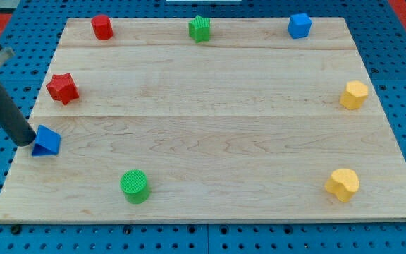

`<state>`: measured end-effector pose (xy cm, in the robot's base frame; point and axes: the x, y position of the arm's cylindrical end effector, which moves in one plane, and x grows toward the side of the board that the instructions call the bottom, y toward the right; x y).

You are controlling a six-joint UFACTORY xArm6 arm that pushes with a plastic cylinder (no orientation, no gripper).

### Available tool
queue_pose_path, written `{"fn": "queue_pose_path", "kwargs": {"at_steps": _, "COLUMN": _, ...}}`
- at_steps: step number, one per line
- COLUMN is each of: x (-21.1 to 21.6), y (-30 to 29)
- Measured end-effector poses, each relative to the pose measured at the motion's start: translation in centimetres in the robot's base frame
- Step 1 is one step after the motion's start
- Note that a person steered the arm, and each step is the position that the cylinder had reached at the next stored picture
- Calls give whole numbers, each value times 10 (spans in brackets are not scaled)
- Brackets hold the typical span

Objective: Move the triangle at the left bottom of the board

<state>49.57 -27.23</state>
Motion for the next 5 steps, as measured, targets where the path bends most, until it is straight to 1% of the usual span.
{"fn": "queue_pose_path", "kwargs": {"at_steps": 1, "x": -34, "y": 3}}
{"fn": "queue_pose_path", "kwargs": {"at_steps": 2, "x": -28, "y": 19}}
{"fn": "queue_pose_path", "kwargs": {"at_steps": 3, "x": 0, "y": 21}}
{"fn": "queue_pose_path", "kwargs": {"at_steps": 4, "x": 18, "y": 21}}
{"fn": "queue_pose_path", "kwargs": {"at_steps": 5, "x": 18, "y": 22}}
